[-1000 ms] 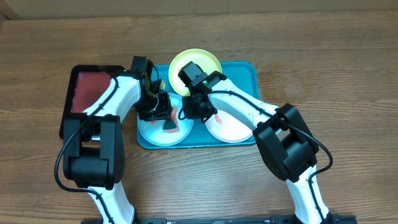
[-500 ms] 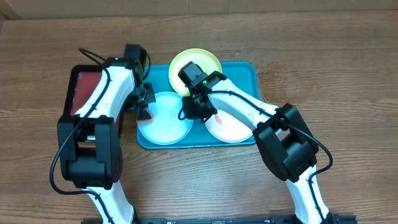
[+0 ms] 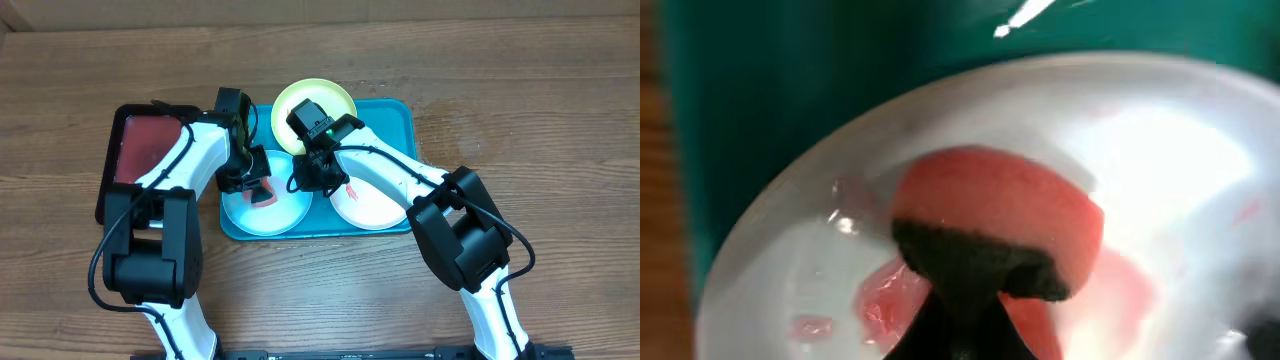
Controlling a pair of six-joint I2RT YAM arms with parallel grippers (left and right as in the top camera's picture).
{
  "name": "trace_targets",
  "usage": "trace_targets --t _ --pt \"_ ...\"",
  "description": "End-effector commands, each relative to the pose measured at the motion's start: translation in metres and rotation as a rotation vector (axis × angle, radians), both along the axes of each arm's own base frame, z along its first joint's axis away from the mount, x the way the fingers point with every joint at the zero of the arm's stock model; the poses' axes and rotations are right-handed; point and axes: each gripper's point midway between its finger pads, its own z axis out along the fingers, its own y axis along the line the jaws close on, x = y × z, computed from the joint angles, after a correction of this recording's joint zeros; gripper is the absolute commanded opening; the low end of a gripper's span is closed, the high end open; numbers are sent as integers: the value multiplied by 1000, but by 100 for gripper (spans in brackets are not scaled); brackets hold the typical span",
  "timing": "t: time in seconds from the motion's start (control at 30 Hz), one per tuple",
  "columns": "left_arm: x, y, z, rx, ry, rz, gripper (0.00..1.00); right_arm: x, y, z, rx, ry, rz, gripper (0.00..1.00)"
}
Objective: Clean dirty plates on tray and stack at the side
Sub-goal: 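Hold the light blue plate with the right gripper and scrub it with the sponge, then lift the light blue plate with the right gripper and place it right of the tray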
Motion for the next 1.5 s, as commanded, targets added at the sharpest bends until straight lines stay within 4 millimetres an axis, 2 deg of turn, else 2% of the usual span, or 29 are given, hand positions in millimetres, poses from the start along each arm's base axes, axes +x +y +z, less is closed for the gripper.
trace_targets --t 0.0,0.07,0.17,0.2,0.27,0.4,0.5,0.63,0.73,0.8,0.9,0.97,1.0,1.07,1.3,1.37,1.47 --pt "-25 66 -4 344 83 17 4 -1 1 -1 0 0 5 14" --pt "-18 80 8 407 68 31 4 -1 1 -1 -1 2 5 13" --pt "0 81 24 402 20 48 4 -2 1 -1 -2 3 5 14" --pt "10 74 27 362 -8 58 4 -1 1 -1 -1 2 5 14" --pt "20 48 25 215 -41 57 4 -1 1 -1 -1 2 5 14" --pt "21 -20 13 -126 -52 14 4 -1 1 -1 1 0 5 14" --pt "16 -48 9 -207 -59 -49 4 -1 1 -1 1 0 5 14" --pt "5 -67 7 -207 -43 -133 4 -1 1 -1 1 0 5 13" --pt "-6 -72 6 -201 -7 -154 4 -1 1 -1 1 0 4 14" --pt "-15 -70 6 -192 29 -166 4 -1 1 -1 1 0 5 14" --pt "-24 -54 4 -135 76 -146 4 -1 1 -1 1 0 5 14" --pt "-28 -39 2 -82 97 -129 4 -1 1 -1 1 0 5 14" --pt "-30 -23 2 -27 112 -112 4 -1 1 -1 1 0 5 14" --pt "-31 -6 3 28 126 -90 4 -1 1 -1 1 0 5 14" --pt "-26 64 21 235 145 64 4 -1 1 -1 1 0 5 14" --pt "-22 75 26 264 132 110 4 -1 1 -1 2 -1 5 14" --pt "-8 76 34 250 89 123 4 1 3 0 10 -8 5 13"
